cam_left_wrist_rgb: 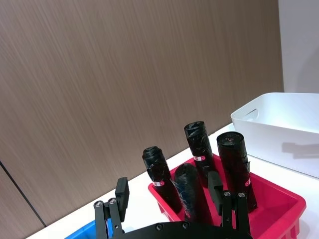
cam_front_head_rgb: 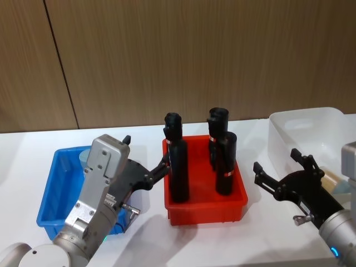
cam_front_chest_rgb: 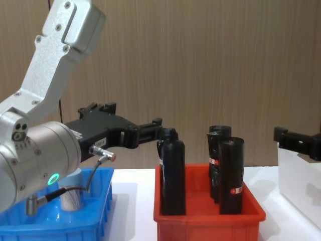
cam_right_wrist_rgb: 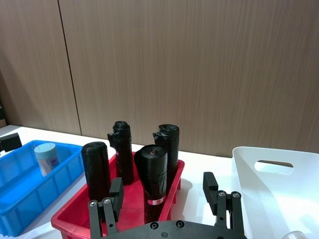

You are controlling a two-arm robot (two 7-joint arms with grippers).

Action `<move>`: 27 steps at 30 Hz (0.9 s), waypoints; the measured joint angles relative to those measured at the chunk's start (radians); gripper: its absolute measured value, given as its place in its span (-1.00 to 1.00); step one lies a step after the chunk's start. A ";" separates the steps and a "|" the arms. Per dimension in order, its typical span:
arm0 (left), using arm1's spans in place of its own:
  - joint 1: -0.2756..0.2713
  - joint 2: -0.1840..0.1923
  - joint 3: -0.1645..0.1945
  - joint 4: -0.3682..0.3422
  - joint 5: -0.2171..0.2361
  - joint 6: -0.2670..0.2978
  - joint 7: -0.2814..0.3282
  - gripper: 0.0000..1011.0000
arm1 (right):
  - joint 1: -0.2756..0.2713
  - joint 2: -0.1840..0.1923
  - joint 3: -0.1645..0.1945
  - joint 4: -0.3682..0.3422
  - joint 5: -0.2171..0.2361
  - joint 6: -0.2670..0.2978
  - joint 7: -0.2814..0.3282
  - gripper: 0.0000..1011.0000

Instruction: Pick the cotton swabs from the blue box and place them into the white box.

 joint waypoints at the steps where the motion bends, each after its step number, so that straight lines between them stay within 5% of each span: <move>1: 0.000 0.000 0.000 0.000 0.000 0.000 0.000 0.98 | 0.000 0.000 0.000 0.000 0.000 0.000 0.000 0.98; 27: 0.000 -0.001 -0.001 0.000 -0.001 0.000 0.000 0.98 | 0.000 0.000 0.000 0.000 0.000 0.000 0.000 0.98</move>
